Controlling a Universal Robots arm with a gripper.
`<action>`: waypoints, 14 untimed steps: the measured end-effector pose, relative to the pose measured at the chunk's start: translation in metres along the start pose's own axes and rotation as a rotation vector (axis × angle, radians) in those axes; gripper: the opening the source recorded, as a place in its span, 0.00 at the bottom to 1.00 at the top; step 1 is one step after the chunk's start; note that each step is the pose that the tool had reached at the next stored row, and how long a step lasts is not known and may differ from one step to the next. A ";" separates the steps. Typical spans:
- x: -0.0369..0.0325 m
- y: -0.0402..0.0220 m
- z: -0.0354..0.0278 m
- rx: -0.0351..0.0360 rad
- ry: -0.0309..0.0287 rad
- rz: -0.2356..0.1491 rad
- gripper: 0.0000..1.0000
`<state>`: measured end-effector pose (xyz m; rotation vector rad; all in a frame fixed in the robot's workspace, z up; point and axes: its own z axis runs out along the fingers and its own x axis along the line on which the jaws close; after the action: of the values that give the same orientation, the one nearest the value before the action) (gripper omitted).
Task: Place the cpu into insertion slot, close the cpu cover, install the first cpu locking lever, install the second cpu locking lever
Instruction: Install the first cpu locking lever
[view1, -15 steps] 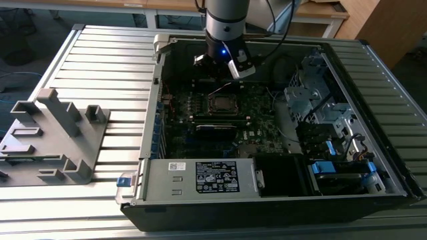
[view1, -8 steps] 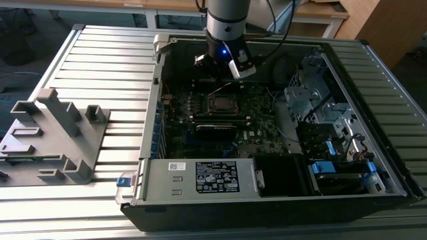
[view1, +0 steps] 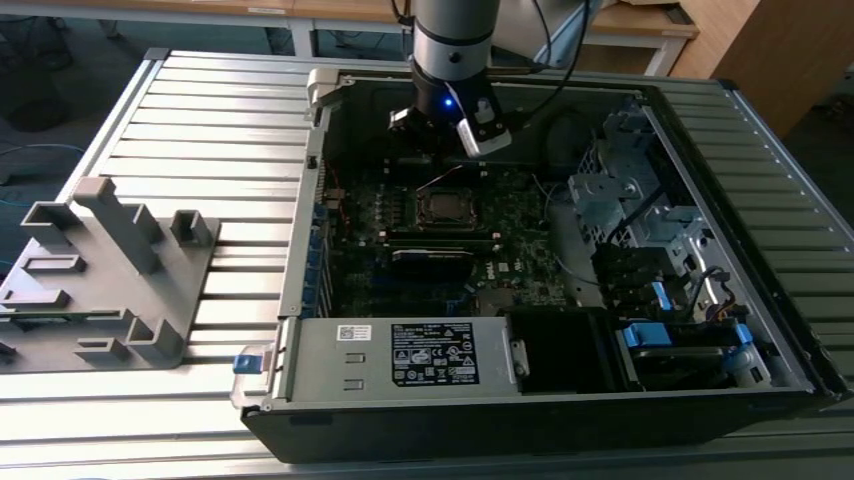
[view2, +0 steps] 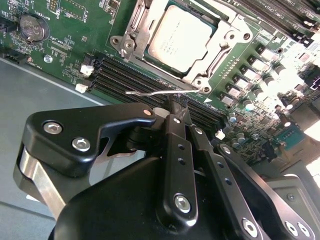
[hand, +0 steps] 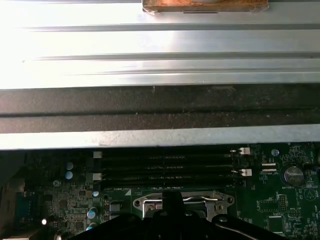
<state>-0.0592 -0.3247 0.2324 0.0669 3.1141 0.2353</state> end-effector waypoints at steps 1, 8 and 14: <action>0.0000 0.0001 0.0001 0.0000 0.0000 0.000 0.10; 0.0001 0.0008 0.0025 0.0000 -0.0003 0.000 0.10; 0.0002 0.0002 0.0064 -0.0006 -0.0009 0.000 0.10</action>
<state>-0.0592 -0.3235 0.2261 0.0668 3.1131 0.2361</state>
